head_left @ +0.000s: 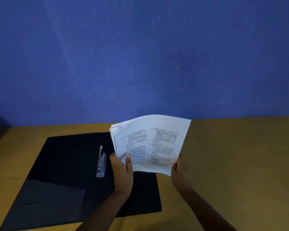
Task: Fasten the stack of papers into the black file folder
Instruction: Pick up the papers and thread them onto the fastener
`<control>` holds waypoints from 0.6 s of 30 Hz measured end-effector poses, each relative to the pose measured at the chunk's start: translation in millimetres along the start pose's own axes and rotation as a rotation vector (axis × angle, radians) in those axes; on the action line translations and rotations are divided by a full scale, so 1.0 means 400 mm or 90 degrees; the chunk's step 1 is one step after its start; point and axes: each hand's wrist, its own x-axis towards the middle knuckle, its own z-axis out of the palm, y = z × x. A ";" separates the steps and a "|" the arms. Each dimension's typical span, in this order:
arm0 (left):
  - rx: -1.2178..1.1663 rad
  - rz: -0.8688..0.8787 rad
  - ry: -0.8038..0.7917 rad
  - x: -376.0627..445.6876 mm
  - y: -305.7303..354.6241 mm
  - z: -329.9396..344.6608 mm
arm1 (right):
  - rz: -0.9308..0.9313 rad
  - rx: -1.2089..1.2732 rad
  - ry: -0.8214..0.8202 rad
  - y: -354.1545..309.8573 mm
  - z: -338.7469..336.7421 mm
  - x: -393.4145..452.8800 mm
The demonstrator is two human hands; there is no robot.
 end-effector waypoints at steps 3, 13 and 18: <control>0.019 -0.015 -0.003 -0.019 -0.021 0.003 | 0.009 -0.011 -0.026 0.014 0.012 -0.009; 0.085 -0.051 0.039 0.029 -0.023 0.000 | -0.020 -0.075 -0.054 -0.009 -0.009 0.015; 0.156 -0.141 0.008 0.055 -0.045 -0.031 | 0.032 -0.046 -0.140 -0.022 0.001 0.026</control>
